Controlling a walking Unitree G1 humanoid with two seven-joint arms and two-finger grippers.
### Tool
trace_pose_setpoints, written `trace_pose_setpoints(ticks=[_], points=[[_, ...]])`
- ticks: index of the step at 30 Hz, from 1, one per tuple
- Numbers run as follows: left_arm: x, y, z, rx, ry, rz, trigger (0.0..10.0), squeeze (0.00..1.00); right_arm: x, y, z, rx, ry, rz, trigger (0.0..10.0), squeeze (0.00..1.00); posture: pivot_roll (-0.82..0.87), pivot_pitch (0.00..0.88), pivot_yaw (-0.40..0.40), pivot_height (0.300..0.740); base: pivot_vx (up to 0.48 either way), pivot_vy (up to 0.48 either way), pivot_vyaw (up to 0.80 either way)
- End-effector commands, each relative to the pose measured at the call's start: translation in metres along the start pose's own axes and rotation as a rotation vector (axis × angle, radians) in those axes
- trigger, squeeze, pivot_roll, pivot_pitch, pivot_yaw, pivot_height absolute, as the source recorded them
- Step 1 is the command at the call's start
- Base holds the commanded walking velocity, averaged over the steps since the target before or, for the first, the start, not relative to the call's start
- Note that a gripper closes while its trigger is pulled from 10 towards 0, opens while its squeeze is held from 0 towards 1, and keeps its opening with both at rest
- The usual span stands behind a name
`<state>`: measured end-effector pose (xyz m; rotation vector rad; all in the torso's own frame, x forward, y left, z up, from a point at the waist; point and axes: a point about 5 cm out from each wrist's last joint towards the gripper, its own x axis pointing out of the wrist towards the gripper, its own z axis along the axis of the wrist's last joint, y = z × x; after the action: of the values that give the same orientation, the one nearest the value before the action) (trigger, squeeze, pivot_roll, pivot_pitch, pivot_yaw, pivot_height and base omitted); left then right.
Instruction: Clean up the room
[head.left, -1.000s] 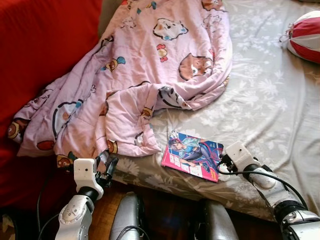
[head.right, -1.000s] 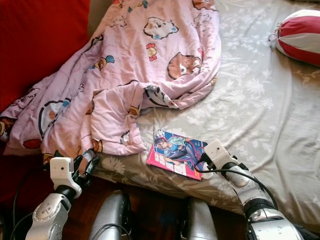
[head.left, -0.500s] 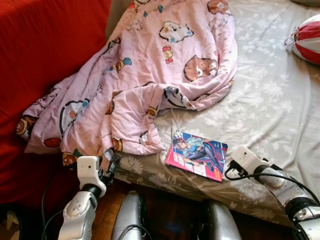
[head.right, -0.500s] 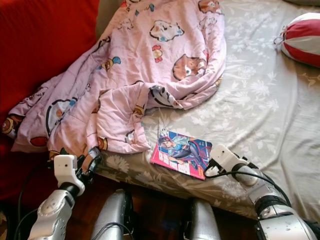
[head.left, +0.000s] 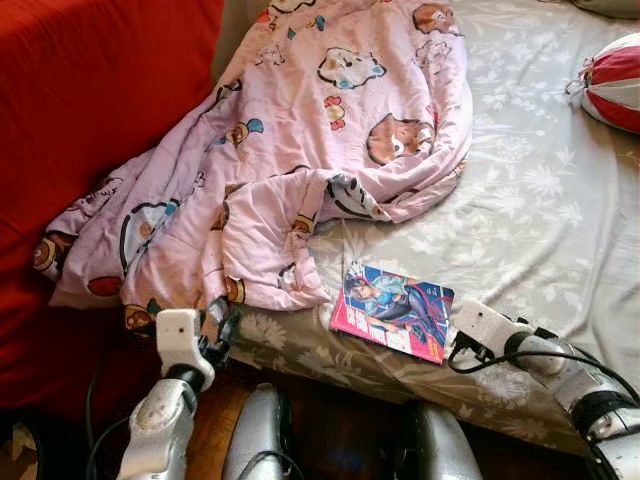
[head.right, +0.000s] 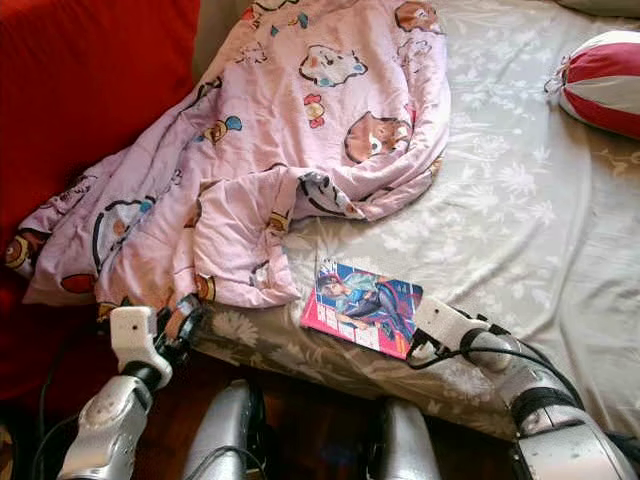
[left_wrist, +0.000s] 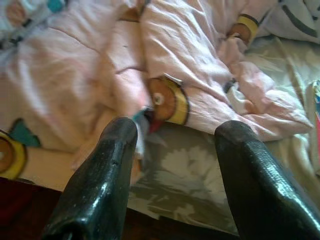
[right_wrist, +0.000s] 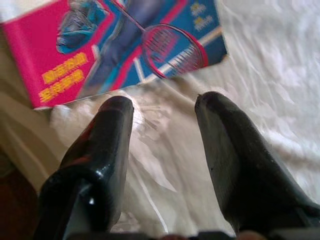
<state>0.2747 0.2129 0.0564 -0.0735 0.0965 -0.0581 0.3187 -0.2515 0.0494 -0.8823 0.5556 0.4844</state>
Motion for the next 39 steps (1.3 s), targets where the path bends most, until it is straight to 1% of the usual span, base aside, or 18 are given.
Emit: trace_pose_setpoints(ticks=[1, 5, 9, 10, 11, 12, 13, 14, 16, 17, 18, 19, 23, 24, 26, 30, 32, 39], points=[[-0.008, 0.014, -0.006, 0.025, 0.026, 0.032, 10.0, 0.0, 0.002, 0.007, 0.0, -0.011, 0.007, 0.045, 10.0, 0.0, 0.2, 0.246, 0.046, 0.617, 0.0, 0.0, 0.0], [-0.01, 0.024, 0.005, 0.025, -0.005, 0.062, 10.0, 0.0, 0.004, 0.006, 0.008, -0.015, -0.006, 0.067, 10.0, 0.0, 0.21, 0.268, 0.04, 0.617, 0.0, 0.0, 0.0], [-0.013, 0.034, 0.005, 0.039, 0.002, 0.083, 10.0, 0.0, 0.007, 0.004, 0.018, -0.044, -0.02, 0.092, 10.0, 0.0, 0.21, 0.28, 0.033, 0.617, 0.0, 0.0, 0.0], [-0.013, 0.035, 0.006, 0.042, 0.001, 0.083, 10.0, 0.0, 0.008, 0.005, 0.019, -0.052, -0.015, 0.1, 10.0, 0.08, 0.21, 0.284, 0.029, 0.617, 0.0, 0.0, 0.0], [-0.013, 0.036, 0.007, 0.044, 0.0, 0.085, 10.0, 0.0, 0.008, 0.005, 0.019, -0.068, -0.01, 0.112, 10.0, 0.34, 0.21, 0.283, 0.028, 0.617, 0.0, 0.0, 0.0], [-0.014, 0.037, 0.007, 0.049, -0.002, 0.086, 10.0, 0.0, 0.008, 0.005, 0.02, -0.073, -0.009, 0.123, 10.0, 0.34, 0.21, 0.284, 0.031, 0.617, 0.0, 0.0, 0.0], [-0.015, 0.039, 0.008, 0.055, -0.005, 0.093, 10.0, 0.0, 0.007, 0.002, 0.022, -0.047, -0.018, 0.116, 10.0, 1.0, 0.22, 0.285, 0.032, 0.617, 0.0, 0.0, 0.0], [-0.016, 0.04, 0.009, 0.056, -0.006, 0.096, 10.0, 0.0, 0.007, 0.001, 0.023, -0.033, -0.024, 0.113, 10.0, 1.0, 0.22, 0.285, 0.035, 0.617, 0.0, 0.0, 0.0], [-0.017, 0.043, 0.01, 0.061, -0.004, 0.1, 10.0, 0.0, 0.008, 0.0, 0.024, -0.051, -0.023, 0.109, 10.0, 1.0, 0.22, 0.285, 0.04, 0.617, 0.0, 0.0, 0.0], [-0.017, 0.044, 0.011, 0.062, -0.003, 0.102, 10.0, 0.0, 0.008, 0.002, 0.023, -0.056, -0.016, 0.128, 10.0, 0.65, 0.22, 0.287, 0.042, 0.617, 0.0, 0.0, 0.0], [-0.018, 0.045, 0.011, 0.063, -0.003, 0.103, 10.0, 0.0, 0.008, 0.004, 0.022, -0.065, -0.011, 0.15, 10.0, 0.28, 0.22, 0.287, 0.042, 0.617, 0.0, 0.0, 0.0], [-0.018, 0.045, 0.011, 0.064, -0.003, 0.104, 10.0, 0.0, 0.008, 0.006, 0.021, -0.084, 0.0, 0.161, 10.0, 0.0, 0.23, 0.292, 0.05, 0.617, 0.0, 0.0, 0.0], [-0.021, 0.047, 0.012, 0.076, 0.005, 0.1, 10.0, 0.0, 0.007, 0.005, 0.016, -0.133, 0.037, 0.152, 10.0, 0.0, 0.22, 0.305, 0.062, 0.617, 0.0, 0.0, 0.0], [-0.022, 0.047, 0.012, 0.08, 0.009, 0.095, 10.0, 0.0, 0.006, 0.003, 0.013, -0.11, 0.046, 0.157, 10.0, 0.0, 0.22, 0.31, 0.064, 0.617, 0.0, 0.0, 0.0], [-0.023, 0.047, 0.012, 0.082, 0.012, 0.093, 10.0, 0.0, 0.005, 0.003, 0.011, -0.102, 0.061, 0.164, 10.0, 0.0, 0.22, 0.31, 0.064, 0.617, 0.0, 0.0, 0.0], [-0.024, 0.047, 0.012, 0.084, 0.013, 0.093, 10.0, 0.0, 0.002, 0.004, 0.002, -0.142, 0.103, 0.173, 10.0, 0.0, 0.22, 0.321, 0.064, 0.617, 0.0, 0.0, 0.0], [-0.025, 0.047, 0.011, 0.085, 0.017, 0.091, 10.0, 0.0, 0.001, 0.002, -0.001, -0.109, 0.108, 0.16, 10.0, 0.0, 0.22, 0.327, 0.066, 0.617, 0.0, 0.0, 0.0], [-0.031, 0.047, 0.007, 0.104, 0.047, 0.075, 10.0, 0.0, 0.0, 0.003, -0.005, -0.09, 0.117, 0.16, 10.0, 0.0, 0.22, 0.341, 0.071, 0.617, 0.0, 0.0, 0.0]])
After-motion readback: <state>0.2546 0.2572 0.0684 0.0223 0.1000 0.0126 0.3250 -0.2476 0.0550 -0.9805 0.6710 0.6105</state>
